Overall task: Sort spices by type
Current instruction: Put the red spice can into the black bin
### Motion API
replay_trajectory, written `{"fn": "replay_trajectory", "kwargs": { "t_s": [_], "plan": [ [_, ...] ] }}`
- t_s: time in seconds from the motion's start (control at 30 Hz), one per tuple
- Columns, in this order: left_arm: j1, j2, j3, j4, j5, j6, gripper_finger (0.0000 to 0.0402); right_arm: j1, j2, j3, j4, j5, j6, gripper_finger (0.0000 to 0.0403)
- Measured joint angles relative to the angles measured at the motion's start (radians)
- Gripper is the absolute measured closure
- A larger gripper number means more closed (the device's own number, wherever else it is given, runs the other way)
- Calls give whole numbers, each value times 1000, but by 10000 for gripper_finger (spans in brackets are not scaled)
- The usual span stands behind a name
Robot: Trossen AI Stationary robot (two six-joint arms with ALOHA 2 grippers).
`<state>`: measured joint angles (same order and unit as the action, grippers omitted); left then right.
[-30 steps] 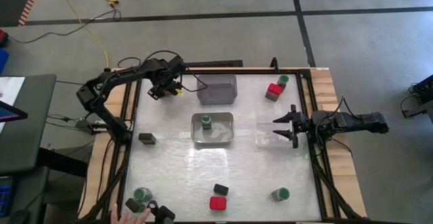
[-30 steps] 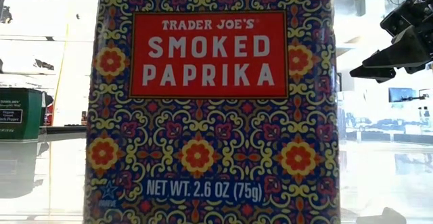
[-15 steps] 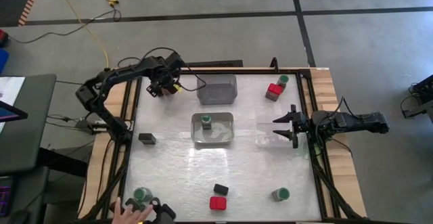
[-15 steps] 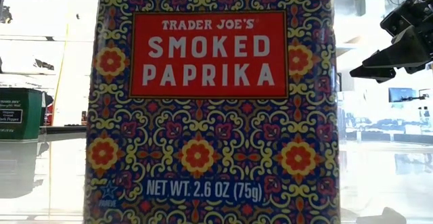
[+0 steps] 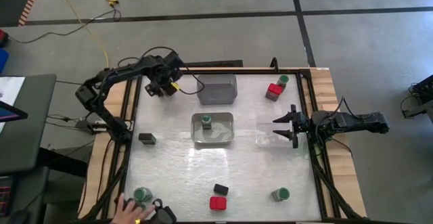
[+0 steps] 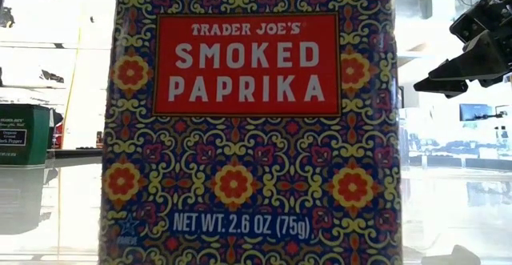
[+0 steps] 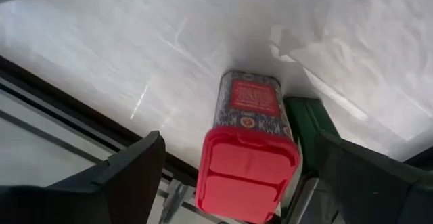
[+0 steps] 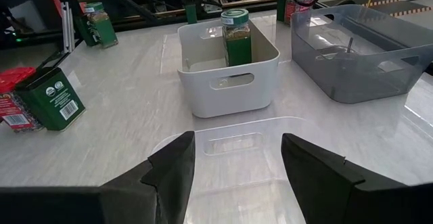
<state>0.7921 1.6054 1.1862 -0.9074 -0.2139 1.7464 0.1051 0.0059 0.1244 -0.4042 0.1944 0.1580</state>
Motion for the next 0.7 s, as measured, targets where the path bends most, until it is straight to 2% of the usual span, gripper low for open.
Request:
{"fn": "replay_trajectory", "kwargs": {
  "t_s": [0.2, 0.43, 0.7],
  "plan": [
    [20, 0, 0, 2, 8, 14, 66, 0, 0, 0, 0, 0, 0, 154],
    [31, 0, 0, 4, 30, 26, 67, 0, 0, 0, 0, 0, 0, 154],
    [21, 55, -1, 14, 20, -12, 68, 0, 0, 0, 0, 0, 0, 154]
  ]
}}
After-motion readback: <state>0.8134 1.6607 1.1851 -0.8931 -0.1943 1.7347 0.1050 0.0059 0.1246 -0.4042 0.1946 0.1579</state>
